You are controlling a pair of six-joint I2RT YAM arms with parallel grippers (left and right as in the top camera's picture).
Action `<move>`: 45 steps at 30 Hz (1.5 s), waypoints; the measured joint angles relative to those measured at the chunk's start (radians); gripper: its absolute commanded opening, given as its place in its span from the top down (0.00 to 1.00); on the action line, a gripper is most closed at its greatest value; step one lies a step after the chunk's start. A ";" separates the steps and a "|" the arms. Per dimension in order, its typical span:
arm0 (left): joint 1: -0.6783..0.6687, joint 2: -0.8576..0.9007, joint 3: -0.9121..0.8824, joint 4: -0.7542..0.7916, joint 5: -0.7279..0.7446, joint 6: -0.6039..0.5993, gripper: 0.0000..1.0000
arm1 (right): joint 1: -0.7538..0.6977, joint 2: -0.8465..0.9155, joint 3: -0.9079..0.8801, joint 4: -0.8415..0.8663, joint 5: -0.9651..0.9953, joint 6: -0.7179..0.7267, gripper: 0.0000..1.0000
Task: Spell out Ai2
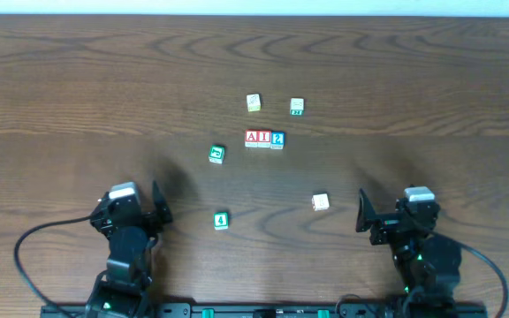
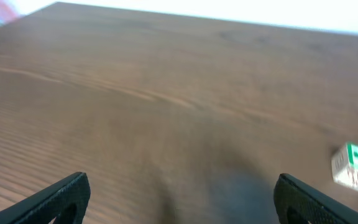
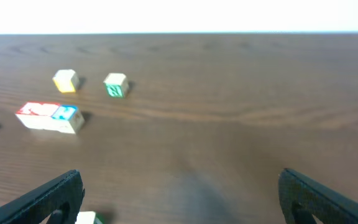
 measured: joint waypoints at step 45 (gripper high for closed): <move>0.131 -0.280 0.002 -0.002 -0.003 0.000 0.05 | 0.022 -0.086 0.000 0.002 0.000 0.000 0.01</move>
